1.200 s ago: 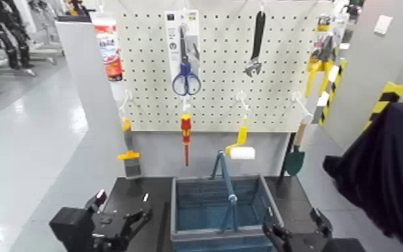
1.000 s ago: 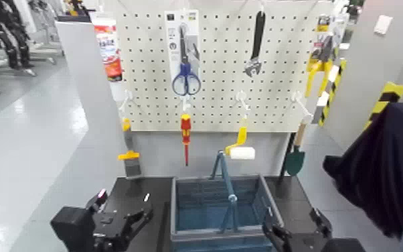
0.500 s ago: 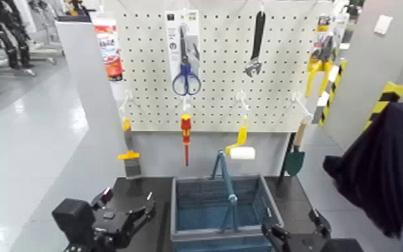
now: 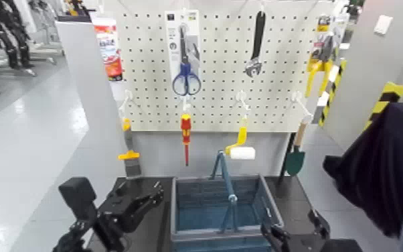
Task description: Grasp the handle of the crate.
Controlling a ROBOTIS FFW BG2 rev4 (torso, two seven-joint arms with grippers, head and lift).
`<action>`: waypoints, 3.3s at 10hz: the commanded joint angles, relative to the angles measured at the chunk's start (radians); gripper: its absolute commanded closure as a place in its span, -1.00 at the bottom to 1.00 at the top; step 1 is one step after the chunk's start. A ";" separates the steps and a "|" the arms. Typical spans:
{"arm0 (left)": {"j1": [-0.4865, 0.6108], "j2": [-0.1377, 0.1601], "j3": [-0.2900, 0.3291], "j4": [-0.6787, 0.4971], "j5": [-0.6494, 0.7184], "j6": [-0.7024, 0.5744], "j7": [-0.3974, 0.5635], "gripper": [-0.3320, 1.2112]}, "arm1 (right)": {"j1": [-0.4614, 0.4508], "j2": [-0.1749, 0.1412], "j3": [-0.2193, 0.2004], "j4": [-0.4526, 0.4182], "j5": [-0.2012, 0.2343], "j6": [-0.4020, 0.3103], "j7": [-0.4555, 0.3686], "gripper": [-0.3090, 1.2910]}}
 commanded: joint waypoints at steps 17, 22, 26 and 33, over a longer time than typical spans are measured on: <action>-0.642 0.080 -0.430 0.700 0.935 0.414 -0.293 -0.44 | -0.015 0.003 0.027 0.043 -0.031 -0.047 -0.004 -0.44; -0.720 0.067 -0.496 0.811 1.024 0.463 -0.345 -0.44 | -0.023 0.002 0.034 0.051 -0.038 -0.061 -0.004 -0.44; -0.777 0.043 -0.559 0.884 1.078 0.463 -0.364 -0.44 | -0.029 -0.002 0.040 0.053 -0.043 -0.081 -0.004 -0.44; -0.837 0.011 -0.642 1.002 1.159 0.457 -0.385 -0.41 | -0.040 -0.011 0.051 0.059 -0.052 -0.107 -0.004 -0.44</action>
